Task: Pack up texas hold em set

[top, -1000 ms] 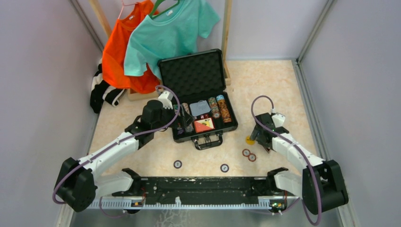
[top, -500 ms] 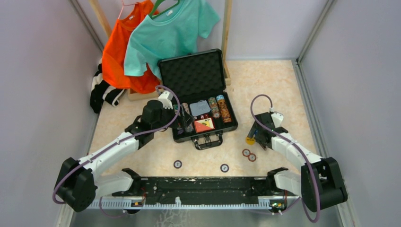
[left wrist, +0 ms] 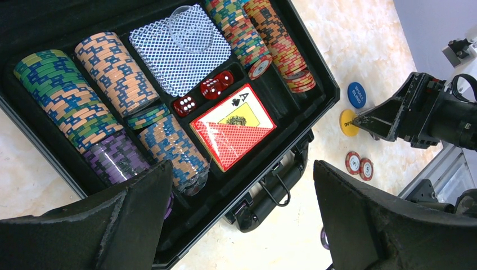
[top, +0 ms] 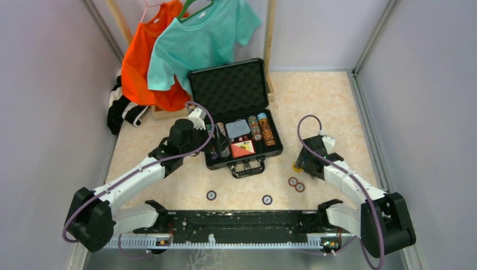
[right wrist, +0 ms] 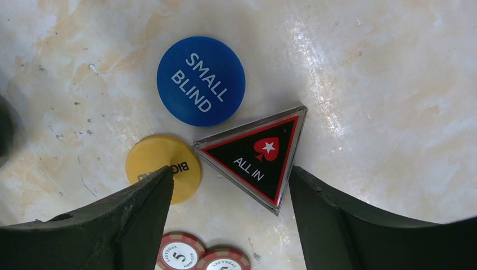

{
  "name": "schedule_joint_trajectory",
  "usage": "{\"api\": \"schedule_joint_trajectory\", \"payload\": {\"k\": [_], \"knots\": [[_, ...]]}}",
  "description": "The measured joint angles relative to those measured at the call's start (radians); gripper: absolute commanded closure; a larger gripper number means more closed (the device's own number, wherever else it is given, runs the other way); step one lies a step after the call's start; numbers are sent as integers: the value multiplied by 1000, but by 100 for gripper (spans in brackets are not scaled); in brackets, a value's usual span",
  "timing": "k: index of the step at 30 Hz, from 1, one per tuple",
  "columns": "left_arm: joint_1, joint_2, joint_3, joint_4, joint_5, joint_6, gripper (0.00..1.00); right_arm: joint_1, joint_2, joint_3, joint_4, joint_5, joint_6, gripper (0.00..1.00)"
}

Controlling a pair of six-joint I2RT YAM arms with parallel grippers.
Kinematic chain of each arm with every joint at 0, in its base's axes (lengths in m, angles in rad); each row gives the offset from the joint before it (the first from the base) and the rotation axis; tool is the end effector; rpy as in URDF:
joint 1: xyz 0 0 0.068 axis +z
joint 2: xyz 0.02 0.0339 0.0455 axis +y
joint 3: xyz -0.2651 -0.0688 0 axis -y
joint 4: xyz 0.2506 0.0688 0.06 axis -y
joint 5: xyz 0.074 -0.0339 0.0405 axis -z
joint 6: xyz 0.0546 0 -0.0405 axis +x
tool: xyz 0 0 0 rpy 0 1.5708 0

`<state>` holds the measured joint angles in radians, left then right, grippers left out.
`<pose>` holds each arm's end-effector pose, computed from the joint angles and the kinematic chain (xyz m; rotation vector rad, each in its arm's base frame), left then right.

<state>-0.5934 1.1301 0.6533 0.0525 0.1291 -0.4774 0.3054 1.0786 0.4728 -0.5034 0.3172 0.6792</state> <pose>0.2231 -0.1590 0.2388 0.2077 2.0758 -0.8024 0.1872 0.0412 0.1411 0.5765 2.5251 -0.0773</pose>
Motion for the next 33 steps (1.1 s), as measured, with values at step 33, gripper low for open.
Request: {"api": "schedule_joint_trajectory", "payload": {"k": [33], "knots": [[0, 4, -2, 2, 13, 0, 1, 0, -15, -1, -6, 48, 79, 23]]}}
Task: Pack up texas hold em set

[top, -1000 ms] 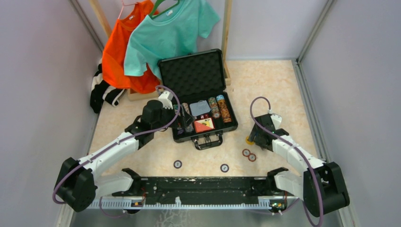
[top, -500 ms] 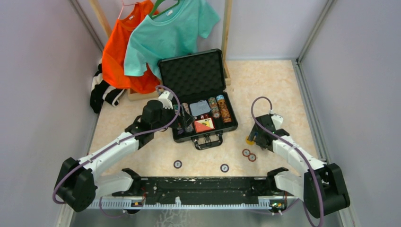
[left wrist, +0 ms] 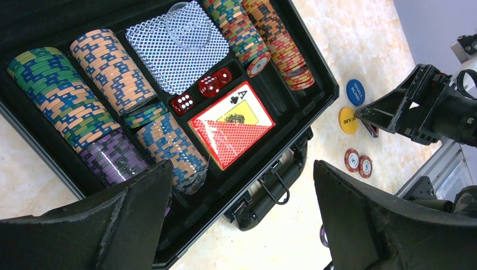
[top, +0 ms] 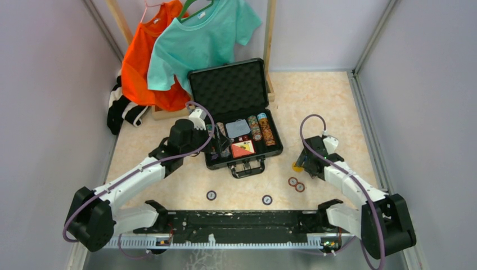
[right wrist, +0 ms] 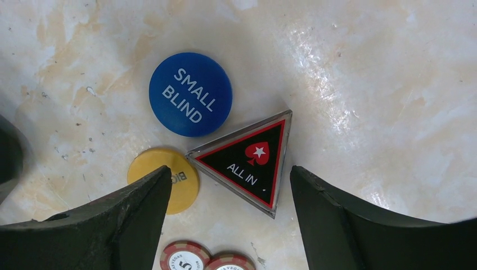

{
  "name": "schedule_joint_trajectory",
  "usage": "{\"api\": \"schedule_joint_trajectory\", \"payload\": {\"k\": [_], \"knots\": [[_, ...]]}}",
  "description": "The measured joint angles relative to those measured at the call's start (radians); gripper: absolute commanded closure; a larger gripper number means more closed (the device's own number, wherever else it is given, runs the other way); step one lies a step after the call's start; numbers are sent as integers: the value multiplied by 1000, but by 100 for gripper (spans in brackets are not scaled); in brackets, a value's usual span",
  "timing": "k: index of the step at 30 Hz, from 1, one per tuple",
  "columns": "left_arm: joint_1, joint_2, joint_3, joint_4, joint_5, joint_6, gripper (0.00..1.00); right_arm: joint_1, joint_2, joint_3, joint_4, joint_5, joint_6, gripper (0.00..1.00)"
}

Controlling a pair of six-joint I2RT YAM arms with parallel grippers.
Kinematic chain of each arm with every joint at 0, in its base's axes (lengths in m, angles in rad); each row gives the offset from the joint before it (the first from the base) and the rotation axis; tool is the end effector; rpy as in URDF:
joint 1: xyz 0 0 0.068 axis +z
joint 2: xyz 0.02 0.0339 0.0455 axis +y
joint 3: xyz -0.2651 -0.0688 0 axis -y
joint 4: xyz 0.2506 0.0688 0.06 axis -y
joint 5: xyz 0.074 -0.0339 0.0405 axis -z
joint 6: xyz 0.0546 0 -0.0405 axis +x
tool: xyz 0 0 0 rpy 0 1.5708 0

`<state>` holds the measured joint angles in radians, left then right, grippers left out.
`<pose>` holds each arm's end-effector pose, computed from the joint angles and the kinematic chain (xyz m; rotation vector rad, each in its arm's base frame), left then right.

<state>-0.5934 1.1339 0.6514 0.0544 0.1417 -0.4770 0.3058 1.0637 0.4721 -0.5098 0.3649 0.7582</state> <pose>0.2230 -0.1597 0.2374 0.2168 2.0810 -0.8129 0.1864 0.0384 0.1438 0.6831 2.4655 -0.0964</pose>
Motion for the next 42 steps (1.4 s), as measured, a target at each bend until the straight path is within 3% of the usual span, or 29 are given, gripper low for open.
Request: {"api": "schedule_joint_trajectory", "payload": {"k": [24, 42], "knots": [[0, 15, 0, 1, 9, 0, 1, -20, 22, -14, 61, 14, -14, 35], [0, 16, 0, 14, 10, 0, 1, -21, -7, -24, 51, -5, -43, 33]]}}
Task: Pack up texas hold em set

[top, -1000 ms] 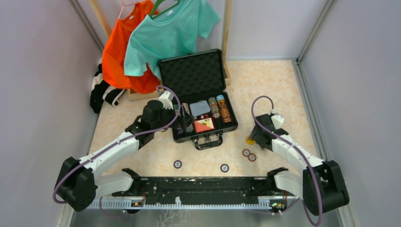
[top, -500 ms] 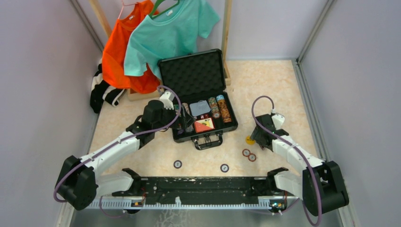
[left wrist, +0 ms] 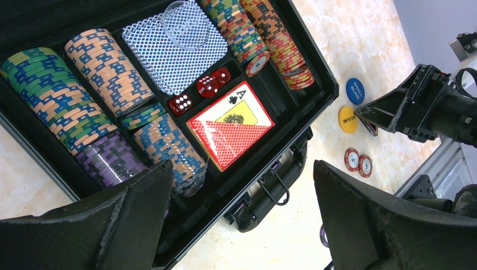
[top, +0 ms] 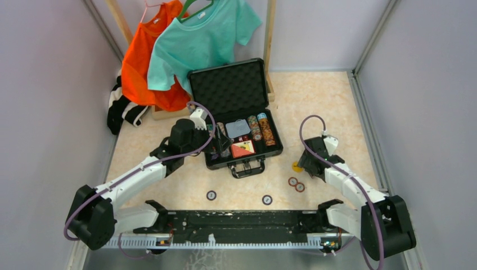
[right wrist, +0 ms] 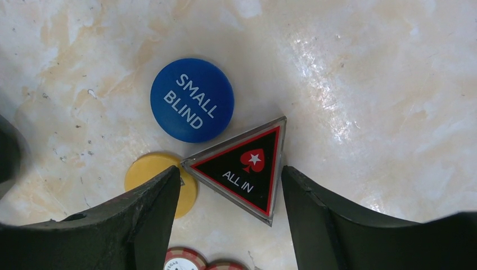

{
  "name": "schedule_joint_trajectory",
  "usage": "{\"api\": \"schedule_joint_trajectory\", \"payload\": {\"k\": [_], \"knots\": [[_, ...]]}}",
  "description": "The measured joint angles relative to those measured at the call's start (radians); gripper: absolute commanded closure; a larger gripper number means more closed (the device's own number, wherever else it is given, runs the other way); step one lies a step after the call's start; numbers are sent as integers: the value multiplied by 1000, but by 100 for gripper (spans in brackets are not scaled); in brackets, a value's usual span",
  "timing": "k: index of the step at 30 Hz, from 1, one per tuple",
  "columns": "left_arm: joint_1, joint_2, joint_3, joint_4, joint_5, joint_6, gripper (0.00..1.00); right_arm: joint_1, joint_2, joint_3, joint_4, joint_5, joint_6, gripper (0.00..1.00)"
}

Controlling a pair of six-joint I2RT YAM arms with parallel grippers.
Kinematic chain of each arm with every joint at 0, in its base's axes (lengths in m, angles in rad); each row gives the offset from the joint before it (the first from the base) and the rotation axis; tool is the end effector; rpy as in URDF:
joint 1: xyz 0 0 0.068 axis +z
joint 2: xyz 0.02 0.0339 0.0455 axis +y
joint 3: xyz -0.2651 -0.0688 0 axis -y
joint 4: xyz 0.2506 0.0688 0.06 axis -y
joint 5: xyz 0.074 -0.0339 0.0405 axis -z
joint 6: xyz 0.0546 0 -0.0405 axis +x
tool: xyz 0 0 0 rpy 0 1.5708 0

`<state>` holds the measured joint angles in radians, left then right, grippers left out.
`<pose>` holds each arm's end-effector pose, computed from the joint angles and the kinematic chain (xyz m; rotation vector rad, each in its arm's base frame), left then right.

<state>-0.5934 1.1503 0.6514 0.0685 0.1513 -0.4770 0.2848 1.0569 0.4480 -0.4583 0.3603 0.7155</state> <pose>0.2249 -0.1616 0.2349 0.2234 2.0843 -0.8213 0.1877 0.0349 0.1407 0.6568 2.4475 -0.0923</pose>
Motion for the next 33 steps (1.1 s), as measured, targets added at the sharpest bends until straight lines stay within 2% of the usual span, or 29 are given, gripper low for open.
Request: {"api": "schedule_joint_trajectory", "payload": {"k": [4, 11, 24, 26, 31, 33], "knots": [[0, 2, 0, 0, 0, 0, 1, 0, -3, -3, 2, -3, 0, 33], [0, 2, 0, 0, 0, 0, 1, 0, -1, -4, 2, -2, -2, 44], [0, 2, 0, 0, 0, 0, 1, 0, -20, -2, -14, -3, -9, 45], [0, 2, 0, 0, 0, 0, 1, 0, -31, 0, -22, -3, -12, 43], [0, 2, 0, 0, -1, 2, 1, 0, -32, 18, -30, -4, -23, 20], [0, 2, 0, 0, -1, 3, 1, 0, -23, 25, -30, -5, -29, 17]]}}
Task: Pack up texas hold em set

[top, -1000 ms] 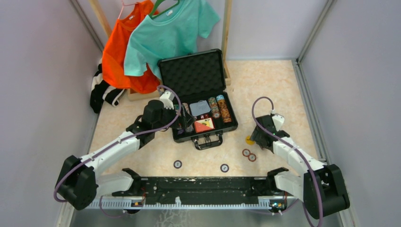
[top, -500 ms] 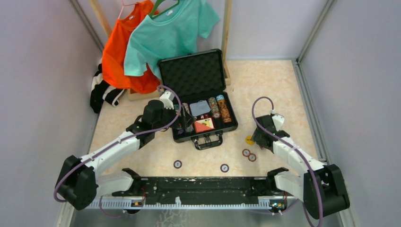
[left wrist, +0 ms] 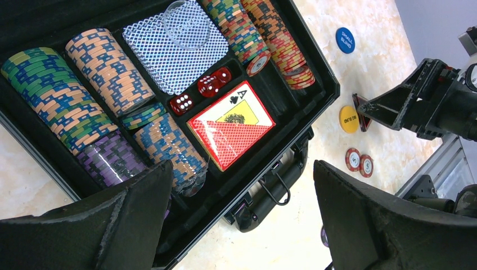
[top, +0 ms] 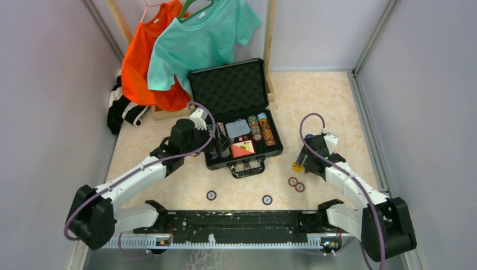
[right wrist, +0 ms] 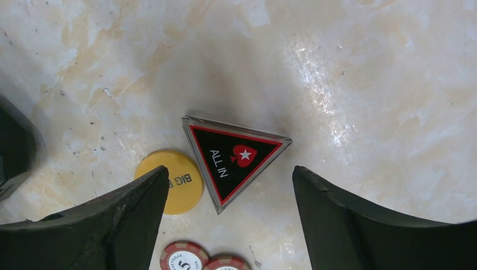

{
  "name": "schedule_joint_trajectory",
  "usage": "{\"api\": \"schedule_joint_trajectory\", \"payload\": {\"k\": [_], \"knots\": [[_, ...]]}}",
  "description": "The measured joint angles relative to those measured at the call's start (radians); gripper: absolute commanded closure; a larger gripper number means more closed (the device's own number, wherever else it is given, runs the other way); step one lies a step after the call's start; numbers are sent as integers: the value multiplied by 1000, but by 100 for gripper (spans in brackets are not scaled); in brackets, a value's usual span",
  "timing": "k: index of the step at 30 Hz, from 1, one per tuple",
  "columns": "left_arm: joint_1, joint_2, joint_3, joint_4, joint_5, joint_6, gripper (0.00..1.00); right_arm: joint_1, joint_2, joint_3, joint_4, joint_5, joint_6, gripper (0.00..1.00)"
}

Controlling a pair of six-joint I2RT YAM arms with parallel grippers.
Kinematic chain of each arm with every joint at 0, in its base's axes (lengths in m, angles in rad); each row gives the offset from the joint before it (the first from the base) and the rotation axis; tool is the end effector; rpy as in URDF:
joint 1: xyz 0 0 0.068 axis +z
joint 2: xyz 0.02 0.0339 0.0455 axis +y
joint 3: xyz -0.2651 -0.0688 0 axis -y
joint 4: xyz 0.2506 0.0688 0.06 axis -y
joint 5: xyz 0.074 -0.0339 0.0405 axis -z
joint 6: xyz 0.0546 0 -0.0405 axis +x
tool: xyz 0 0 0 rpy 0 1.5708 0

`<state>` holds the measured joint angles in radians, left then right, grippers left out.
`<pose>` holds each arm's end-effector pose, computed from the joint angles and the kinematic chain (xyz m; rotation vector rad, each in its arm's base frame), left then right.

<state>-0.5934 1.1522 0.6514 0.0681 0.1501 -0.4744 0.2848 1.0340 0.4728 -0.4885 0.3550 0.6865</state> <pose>0.2251 -0.1617 0.2344 0.2252 2.0859 -0.8178 0.1885 0.0354 0.1502 0.6208 2.4450 -0.0862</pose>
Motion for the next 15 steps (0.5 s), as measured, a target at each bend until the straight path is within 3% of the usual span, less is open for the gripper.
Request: {"api": "schedule_joint_trajectory", "payload": {"k": [15], "knots": [[0, 0, 0, 0, 0, 1, 1, 0, 102, 66, -8, 40, 155, 15]]}}
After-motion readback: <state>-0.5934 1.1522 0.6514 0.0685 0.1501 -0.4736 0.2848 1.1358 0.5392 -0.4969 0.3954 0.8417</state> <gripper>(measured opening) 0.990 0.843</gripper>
